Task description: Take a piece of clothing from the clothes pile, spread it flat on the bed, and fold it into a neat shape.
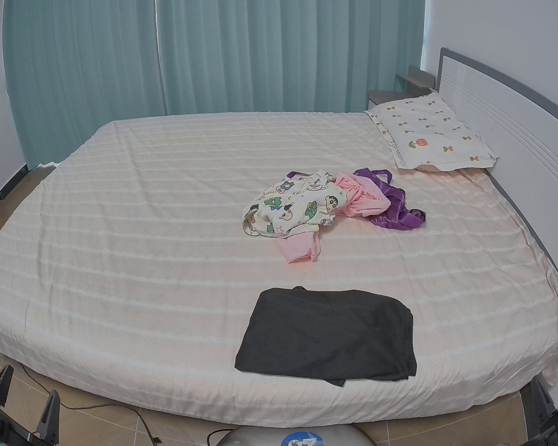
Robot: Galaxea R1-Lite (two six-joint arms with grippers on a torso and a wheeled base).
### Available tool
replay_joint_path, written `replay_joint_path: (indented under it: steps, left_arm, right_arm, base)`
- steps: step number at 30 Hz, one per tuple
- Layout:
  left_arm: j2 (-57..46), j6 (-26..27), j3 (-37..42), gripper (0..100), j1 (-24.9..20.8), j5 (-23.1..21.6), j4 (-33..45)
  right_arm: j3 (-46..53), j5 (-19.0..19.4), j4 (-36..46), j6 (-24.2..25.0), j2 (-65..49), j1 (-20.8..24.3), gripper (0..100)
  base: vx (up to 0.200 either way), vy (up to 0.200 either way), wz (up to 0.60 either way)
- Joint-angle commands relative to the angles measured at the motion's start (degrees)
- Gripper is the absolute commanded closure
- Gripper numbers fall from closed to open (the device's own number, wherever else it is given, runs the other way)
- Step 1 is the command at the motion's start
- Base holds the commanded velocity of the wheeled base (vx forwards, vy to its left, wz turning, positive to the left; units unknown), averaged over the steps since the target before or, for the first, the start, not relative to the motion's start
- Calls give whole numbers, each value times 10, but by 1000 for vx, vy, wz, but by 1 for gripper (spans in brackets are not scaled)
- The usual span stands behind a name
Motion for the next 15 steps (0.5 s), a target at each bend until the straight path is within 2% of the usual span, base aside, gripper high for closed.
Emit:
replay_joint_path:
  steps: [1,15]
  left_arm:
    - [-8,0,10,0,1,1,0]
    - [-8,-4,10,0,1,1,0]
  right_arm:
    - [1,-13,0,-1,-8,0,0]
    - [3,-10,-5,-1,-8,0,0]
  base:
    - [0,0,0]
    - [0,0,0]
